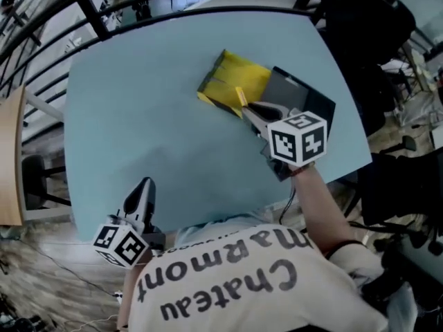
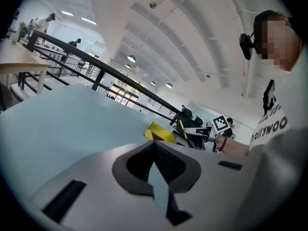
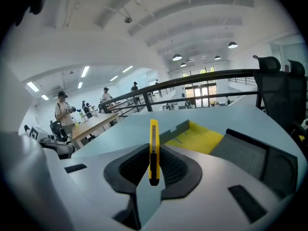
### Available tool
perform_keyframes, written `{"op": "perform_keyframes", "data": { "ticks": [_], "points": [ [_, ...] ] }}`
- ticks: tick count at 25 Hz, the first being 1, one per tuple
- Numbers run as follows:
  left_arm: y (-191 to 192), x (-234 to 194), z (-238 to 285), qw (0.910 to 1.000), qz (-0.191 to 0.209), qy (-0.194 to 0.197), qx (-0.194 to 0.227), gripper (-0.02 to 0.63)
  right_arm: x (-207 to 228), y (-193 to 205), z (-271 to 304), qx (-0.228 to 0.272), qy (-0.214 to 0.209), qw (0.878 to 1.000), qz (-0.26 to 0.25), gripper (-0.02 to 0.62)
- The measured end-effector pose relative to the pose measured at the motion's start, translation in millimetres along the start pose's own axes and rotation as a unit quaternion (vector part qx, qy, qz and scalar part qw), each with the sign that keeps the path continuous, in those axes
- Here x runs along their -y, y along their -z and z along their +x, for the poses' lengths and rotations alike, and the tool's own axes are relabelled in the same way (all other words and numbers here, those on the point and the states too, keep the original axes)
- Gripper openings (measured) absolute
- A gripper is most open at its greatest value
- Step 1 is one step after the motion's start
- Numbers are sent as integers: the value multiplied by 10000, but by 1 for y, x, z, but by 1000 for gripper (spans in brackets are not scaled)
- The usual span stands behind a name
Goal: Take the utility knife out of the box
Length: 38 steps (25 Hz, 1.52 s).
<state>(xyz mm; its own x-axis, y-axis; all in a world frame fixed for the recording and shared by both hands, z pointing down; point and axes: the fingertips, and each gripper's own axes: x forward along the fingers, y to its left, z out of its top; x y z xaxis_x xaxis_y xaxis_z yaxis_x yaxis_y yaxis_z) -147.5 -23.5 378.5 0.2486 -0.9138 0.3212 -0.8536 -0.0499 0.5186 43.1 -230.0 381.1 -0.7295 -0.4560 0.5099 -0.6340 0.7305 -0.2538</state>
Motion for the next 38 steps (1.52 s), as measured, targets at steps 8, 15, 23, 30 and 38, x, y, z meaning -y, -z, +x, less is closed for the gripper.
{"op": "perform_keyframes", "data": {
  "ticks": [8,15,23,30,38],
  "points": [
    [-18,28,-3,9991,286,299,121,2,-8,-16,-57,844,-118,9964,23,84],
    [-38,56,5,9946,635,787,240,2,-11,-7,-88,993,114,9950,-44,84],
    [-30,44,-29,9926,634,1036,-63,2,-20,31,-117,1059,564,9906,661,84],
    [-37,11,-79,9929,539,1058,-27,2,-86,30,-111,1089,535,9916,454,84],
    [-22,-9,-121,9899,443,1318,-263,2,-152,64,-122,870,754,9929,286,84]
  ]
}}
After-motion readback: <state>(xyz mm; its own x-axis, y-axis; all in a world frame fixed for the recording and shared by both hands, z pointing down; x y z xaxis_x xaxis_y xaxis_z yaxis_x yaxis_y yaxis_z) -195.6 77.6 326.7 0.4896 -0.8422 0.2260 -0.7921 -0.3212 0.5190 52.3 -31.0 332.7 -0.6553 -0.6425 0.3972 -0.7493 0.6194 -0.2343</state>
